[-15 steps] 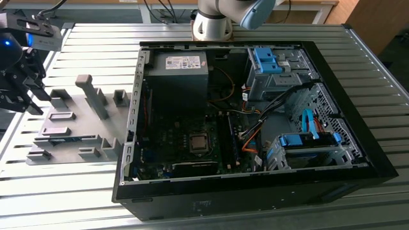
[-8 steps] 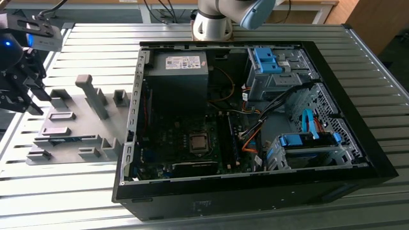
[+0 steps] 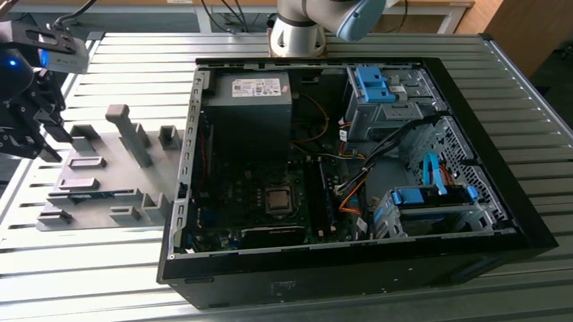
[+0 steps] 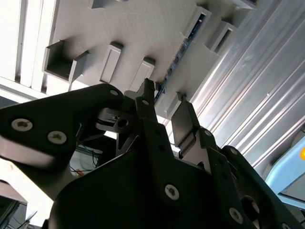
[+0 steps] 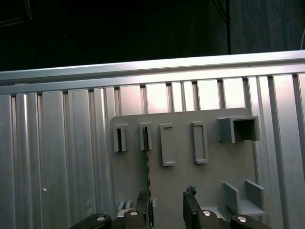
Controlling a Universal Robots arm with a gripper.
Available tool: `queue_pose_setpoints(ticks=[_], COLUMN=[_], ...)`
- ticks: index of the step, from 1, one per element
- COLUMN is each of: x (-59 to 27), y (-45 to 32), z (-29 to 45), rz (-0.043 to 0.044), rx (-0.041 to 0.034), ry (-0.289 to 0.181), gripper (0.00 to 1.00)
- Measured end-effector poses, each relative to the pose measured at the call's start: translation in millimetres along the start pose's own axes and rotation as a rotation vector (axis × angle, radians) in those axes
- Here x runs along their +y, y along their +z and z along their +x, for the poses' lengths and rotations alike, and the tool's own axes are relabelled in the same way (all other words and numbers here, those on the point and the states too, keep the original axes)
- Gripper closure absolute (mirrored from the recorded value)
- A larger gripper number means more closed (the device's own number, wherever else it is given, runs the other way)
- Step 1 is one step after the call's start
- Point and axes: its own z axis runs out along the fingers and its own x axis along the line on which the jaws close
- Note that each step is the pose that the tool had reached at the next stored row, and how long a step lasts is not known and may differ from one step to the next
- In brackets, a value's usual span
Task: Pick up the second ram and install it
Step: 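Pick up the second ram and move it above second insertion slot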
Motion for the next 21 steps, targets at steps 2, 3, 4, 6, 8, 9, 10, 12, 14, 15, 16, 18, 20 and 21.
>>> queue_pose_setpoints(ticks=[2,3,4,6,8,9,10,12,14,15,16,18,20,21], x=[0.0,0.0,-0.1,-0.1,-0.2,-0.2,-0.2,-0.3,-0.3,-0.3,-0.4,-0.4,-0.4,-0.4], y=[1.1,1.8,2.5,3.9,5.4,6.2,7.1,9.4,11.6,12.5,13.3,15.0,17.1,17.8], z=[0.0,0.0,0.1,0.1,0.1,0.1,0.2,0.3,0.5,0.7,1.1,1.8,2.4,2.8], rz=[-0.0001,-0.0001,0.0000,-0.0001,-0.0001,-0.0001,-0.0001,0.0003,0.0010,0.0011,0.0013,0.0021,0.0031,0.0035], rx=[0.0000,0.0000,-0.0001,0.0000,0.0000,0.0000,0.0000,-0.0001,-0.0001,-0.0001,0.0000,-0.0001,-0.0003,-0.0003], ry=[0.000,0.000,0.000,0.000,0.000,0.000,0.000,0.000,0.000,0.000,0.000,0.000,0.000,0.000], gripper=[0.58,0.58,0.58,0.58,0.58,0.58,0.58,0.58,0.58,0.58,0.58,0.58,0.58,0.58])
